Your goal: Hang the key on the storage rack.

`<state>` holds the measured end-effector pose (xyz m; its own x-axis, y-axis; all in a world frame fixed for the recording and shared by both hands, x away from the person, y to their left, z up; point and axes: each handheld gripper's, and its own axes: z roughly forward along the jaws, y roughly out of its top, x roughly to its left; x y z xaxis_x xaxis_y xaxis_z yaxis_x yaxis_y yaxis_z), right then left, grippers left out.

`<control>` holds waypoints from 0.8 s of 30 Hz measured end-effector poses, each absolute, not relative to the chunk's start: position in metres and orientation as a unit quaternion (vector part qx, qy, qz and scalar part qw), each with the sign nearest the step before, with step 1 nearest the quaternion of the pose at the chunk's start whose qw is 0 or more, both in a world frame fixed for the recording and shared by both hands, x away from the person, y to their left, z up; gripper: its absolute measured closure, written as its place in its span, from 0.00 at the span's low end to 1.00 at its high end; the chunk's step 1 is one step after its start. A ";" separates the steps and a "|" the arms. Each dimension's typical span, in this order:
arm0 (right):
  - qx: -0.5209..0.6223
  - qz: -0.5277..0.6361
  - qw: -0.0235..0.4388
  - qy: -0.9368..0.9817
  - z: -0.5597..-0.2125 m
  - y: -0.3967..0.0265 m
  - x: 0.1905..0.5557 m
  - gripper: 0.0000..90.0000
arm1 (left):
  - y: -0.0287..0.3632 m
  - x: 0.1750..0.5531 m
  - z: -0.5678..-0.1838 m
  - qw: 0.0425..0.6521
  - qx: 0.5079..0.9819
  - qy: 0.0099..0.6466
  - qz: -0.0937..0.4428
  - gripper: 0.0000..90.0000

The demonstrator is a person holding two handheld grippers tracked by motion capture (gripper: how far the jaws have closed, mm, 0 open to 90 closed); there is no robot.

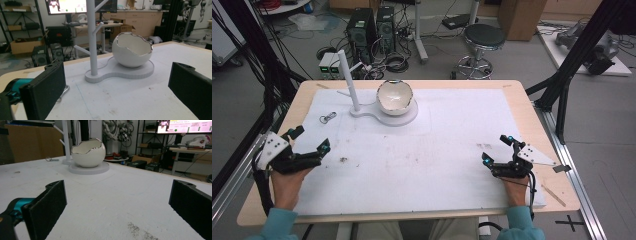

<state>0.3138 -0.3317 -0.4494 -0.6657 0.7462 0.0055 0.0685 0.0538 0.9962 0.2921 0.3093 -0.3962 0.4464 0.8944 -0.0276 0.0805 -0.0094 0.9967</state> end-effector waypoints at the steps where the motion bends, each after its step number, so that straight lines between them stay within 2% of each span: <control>1: 0.300 0.617 0.277 0.673 -0.449 -0.332 0.314 0.01 | 0.312 0.297 -0.390 0.585 0.621 0.399 0.337 0.02; 5: 0.301 0.616 0.277 0.674 -0.449 -0.331 0.314 0.01 | 0.319 0.316 -0.369 0.565 0.635 0.408 0.334 0.02; 13: 0.301 0.616 0.275 0.674 -0.449 -0.331 0.314 0.01 | 0.326 0.357 -0.346 0.482 0.688 0.419 0.345 0.02; 17: 0.299 0.617 0.277 0.673 -0.449 -0.332 0.314 0.01 | 0.327 0.381 -0.335 0.432 0.723 0.424 0.333 0.02; 24: 0.300 0.616 0.275 0.675 -0.449 -0.331 0.314 0.01 | 0.327 0.408 -0.327 0.400 0.747 0.430 0.311 0.02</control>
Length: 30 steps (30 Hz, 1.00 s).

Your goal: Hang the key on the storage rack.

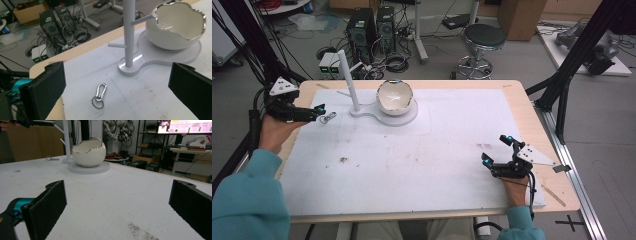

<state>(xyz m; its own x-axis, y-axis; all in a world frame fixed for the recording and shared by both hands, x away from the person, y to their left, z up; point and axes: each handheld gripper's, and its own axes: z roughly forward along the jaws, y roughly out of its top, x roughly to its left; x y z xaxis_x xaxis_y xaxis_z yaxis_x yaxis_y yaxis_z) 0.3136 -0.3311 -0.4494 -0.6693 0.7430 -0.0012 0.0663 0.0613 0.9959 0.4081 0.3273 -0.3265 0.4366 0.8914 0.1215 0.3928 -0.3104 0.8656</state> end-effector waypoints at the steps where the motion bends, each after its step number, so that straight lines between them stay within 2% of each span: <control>1: 0.300 0.616 0.276 0.674 -0.449 -0.331 0.314 0.01 | 0.327 0.413 -0.325 0.395 0.750 0.432 0.305 0.02; 13: 0.299 0.616 0.275 0.675 -0.449 -0.331 0.314 0.01 | 0.325 0.454 -0.329 0.348 0.771 0.463 0.266 0.02; 19: 0.300 0.616 0.275 0.675 -0.449 -0.331 0.314 0.01 | 0.333 0.473 -0.342 0.330 0.762 0.499 0.248 0.02; 30: 0.299 0.614 0.278 0.675 -0.449 -0.330 0.313 0.01 | 0.338 0.483 -0.358 0.308 0.767 0.526 0.200 0.02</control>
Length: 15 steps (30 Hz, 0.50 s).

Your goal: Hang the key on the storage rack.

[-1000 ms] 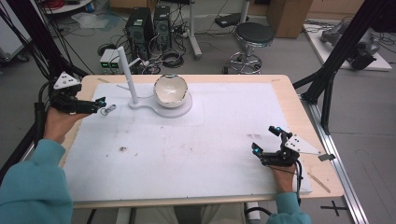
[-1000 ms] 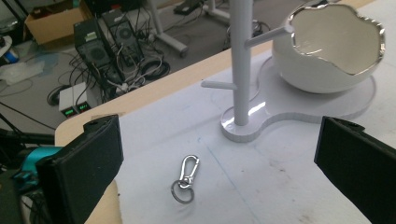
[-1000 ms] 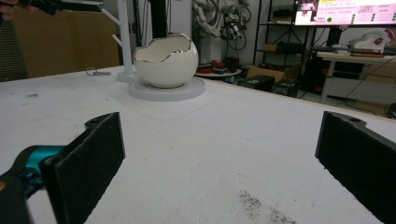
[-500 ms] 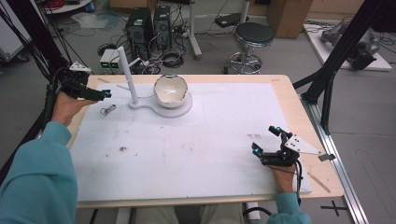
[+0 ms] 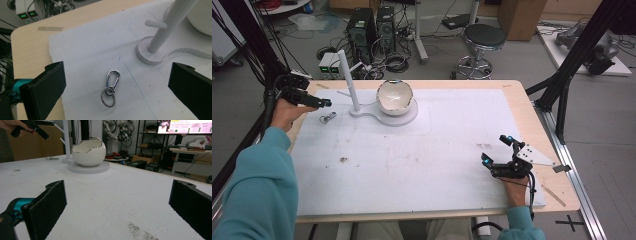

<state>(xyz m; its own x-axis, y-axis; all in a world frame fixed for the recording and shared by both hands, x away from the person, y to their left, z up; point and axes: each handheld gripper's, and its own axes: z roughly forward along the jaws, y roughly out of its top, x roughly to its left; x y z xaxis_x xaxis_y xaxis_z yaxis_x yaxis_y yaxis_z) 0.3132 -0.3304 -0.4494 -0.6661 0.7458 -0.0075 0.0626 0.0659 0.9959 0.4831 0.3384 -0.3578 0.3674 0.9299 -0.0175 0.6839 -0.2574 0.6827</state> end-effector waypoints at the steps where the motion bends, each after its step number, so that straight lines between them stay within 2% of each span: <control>1: 0.299 0.614 0.278 0.675 -0.449 -0.330 0.313 0.01 | 0.339 0.484 -0.359 0.305 0.769 0.527 0.196 0.02; 15: 0.296 0.613 0.280 0.677 -0.449 -0.330 0.313 0.01 | 0.341 0.492 -0.383 0.264 0.775 0.554 0.148 0.02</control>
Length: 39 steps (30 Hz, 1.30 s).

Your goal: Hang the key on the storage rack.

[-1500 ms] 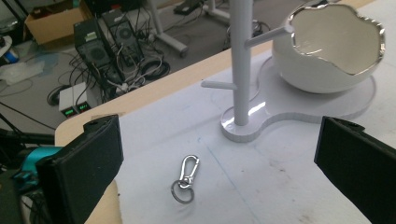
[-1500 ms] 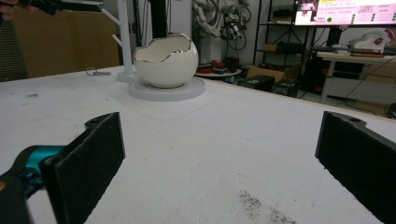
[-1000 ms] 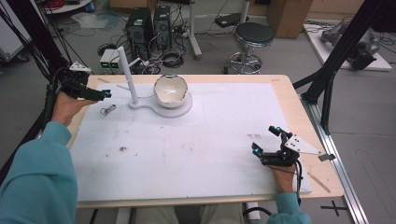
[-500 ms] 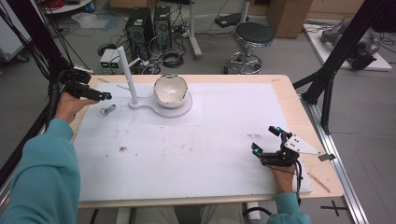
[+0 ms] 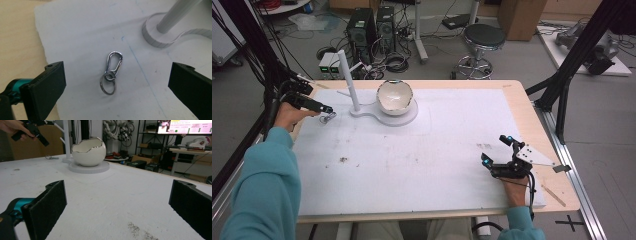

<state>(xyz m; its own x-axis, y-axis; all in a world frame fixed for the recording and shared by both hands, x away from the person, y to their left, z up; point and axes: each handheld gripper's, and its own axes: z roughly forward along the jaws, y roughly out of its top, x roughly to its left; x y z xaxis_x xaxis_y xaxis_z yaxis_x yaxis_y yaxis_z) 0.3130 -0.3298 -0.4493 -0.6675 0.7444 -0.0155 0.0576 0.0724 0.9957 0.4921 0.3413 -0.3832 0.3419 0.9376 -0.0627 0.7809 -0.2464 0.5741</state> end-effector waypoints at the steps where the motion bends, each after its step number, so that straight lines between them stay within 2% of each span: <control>1: 0.296 0.613 0.280 0.677 -0.449 -0.330 0.313 0.01 | 0.342 0.492 -0.386 0.261 0.775 0.557 0.147 0.02; 15: 0.296 0.612 0.281 0.678 -0.449 -0.330 0.313 0.01 | 0.341 0.497 -0.403 0.232 0.781 0.568 0.118 0.04; 16: 0.294 0.612 0.283 0.678 -0.449 -0.330 0.313 0.01 | 0.342 0.497 -0.405 0.231 0.778 0.572 0.116 0.10; 23: 0.296 0.613 0.281 0.677 -0.449 -0.330 0.313 0.01 | 0.345 0.497 -0.411 0.221 0.775 0.582 0.109 0.16; 27: 0.296 0.612 0.280 0.677 -0.449 -0.330 0.313 0.01 | 0.344 0.497 -0.411 0.215 0.775 0.585 0.106 0.24; 32: 0.297 0.612 0.280 0.678 -0.449 -0.330 0.313 0.01 | 0.343 0.499 -0.413 0.203 0.771 0.595 0.104 0.28; 33: 0.296 0.613 0.280 0.677 -0.449 -0.330 0.313 0.01 | 0.342 0.499 -0.413 0.204 0.770 0.596 0.101 0.33; 39: 0.296 0.612 0.281 0.677 -0.449 -0.330 0.313 0.01 | 0.342 0.500 -0.415 0.194 0.771 0.600 0.092 0.41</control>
